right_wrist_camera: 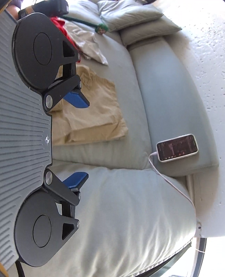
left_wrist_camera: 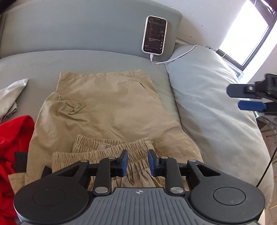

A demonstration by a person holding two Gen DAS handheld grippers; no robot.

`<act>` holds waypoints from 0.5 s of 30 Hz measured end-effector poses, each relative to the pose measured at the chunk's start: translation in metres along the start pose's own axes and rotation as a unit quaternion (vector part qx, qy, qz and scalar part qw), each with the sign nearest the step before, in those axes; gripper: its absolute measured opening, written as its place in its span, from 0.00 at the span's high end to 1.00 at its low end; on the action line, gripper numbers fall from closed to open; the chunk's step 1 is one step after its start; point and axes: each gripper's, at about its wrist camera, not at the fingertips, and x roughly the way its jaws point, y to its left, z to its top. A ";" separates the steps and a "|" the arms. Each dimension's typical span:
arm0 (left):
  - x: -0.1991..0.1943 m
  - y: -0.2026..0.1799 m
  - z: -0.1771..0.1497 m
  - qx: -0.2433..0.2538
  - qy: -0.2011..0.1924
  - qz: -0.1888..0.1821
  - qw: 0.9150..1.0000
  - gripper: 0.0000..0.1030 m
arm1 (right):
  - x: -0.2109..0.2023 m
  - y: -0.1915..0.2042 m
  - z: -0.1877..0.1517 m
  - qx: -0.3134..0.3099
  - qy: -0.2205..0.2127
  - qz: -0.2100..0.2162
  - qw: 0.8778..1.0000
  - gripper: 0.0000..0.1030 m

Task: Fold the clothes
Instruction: 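Open both grippers and raise them from the folded trousers, then grasp the khaki trousers' end with both grippers and fold it over in half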

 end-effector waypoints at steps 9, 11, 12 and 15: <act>0.035 0.009 0.003 0.038 0.034 0.002 0.999 0.83 | 0.131 -0.017 0.029 0.030 0.081 0.063 0.994 0.37; 0.035 0.012 0.004 0.035 0.034 -0.005 0.999 0.82 | 0.152 -0.020 0.032 0.047 0.092 0.081 0.991 0.37; 0.035 0.014 0.004 0.032 0.034 -0.009 0.999 0.82 | 0.161 -0.025 0.034 0.061 0.095 0.090 0.990 0.36; 0.035 0.018 0.004 0.024 0.032 -0.018 0.999 0.82 | 0.185 -0.040 0.038 0.100 0.106 0.119 0.982 0.37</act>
